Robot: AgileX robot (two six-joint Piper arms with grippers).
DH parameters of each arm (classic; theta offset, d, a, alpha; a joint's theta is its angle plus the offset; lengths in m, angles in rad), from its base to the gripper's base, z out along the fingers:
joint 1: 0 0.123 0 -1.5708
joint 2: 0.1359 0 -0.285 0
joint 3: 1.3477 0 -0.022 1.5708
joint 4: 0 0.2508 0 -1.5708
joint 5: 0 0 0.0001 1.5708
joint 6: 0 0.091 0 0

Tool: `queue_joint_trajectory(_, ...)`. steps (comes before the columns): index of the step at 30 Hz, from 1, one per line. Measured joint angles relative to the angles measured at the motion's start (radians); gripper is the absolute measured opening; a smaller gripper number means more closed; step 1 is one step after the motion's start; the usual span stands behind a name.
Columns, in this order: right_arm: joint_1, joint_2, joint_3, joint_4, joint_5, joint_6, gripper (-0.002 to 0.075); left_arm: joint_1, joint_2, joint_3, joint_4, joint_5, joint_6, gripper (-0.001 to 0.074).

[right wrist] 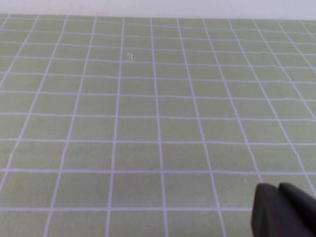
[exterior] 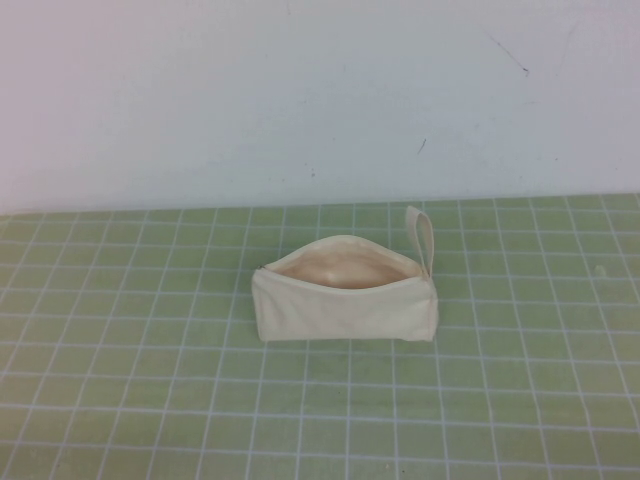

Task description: Put eraser into pencil case

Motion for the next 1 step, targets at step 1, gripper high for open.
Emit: queue_joint_trajectory(1,0.0,0.0,0.0,0.0,0.0,0.0,0.0,0.0,0.0,0.0,0.0,0.0,0.0,-0.0001)
